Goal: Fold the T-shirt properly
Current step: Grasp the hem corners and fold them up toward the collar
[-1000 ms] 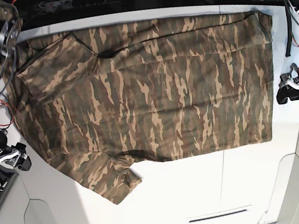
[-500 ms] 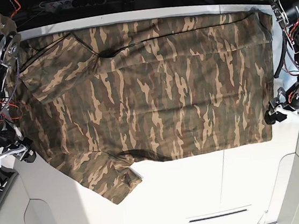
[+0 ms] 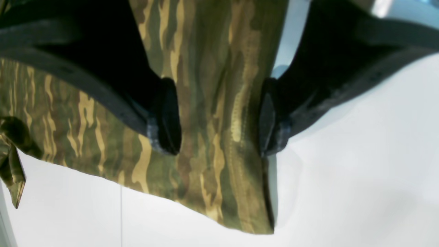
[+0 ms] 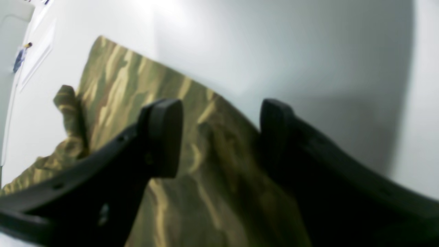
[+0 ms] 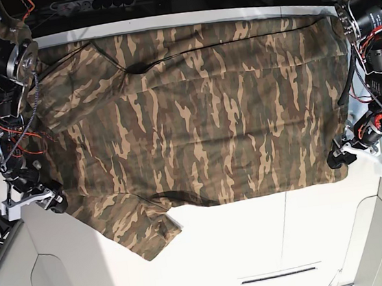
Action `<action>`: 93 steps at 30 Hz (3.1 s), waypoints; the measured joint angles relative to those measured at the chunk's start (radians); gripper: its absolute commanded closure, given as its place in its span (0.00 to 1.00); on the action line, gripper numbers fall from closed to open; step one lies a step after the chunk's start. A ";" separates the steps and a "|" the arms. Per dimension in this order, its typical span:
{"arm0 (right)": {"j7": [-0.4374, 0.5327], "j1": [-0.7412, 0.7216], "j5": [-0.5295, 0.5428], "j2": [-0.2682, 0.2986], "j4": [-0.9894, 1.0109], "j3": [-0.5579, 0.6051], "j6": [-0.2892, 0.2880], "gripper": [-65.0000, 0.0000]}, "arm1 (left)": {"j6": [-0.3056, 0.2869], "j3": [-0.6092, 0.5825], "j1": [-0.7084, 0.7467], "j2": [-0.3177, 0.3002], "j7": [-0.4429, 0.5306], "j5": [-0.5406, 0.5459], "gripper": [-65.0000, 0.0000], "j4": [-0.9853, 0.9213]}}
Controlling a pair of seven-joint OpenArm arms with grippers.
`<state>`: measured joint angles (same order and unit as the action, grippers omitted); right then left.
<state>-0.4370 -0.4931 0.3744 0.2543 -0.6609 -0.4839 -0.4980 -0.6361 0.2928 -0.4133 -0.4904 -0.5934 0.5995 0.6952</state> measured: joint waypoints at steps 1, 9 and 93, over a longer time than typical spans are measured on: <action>0.002 0.000 0.000 -0.003 0.000 0.000 0.000 0.45 | 0.000 0.000 0.000 0.000 0.000 0.002 0.41 0.000; -0.019 0.003 -0.004 -0.012 0.003 0.001 -0.037 0.82 | -0.008 0.000 0.000 0.008 -0.005 -0.002 0.80 -0.001; -0.372 0.643 0.409 0.141 -0.853 -0.065 -0.097 0.45 | -0.053 0.113 0.645 -0.095 -0.551 0.497 0.98 0.918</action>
<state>-0.8093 0.1497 0.7830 0.3950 -1.5135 -0.5491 -0.5949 -0.6895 0.4053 0.2321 -0.5850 -1.1446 1.0966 1.6131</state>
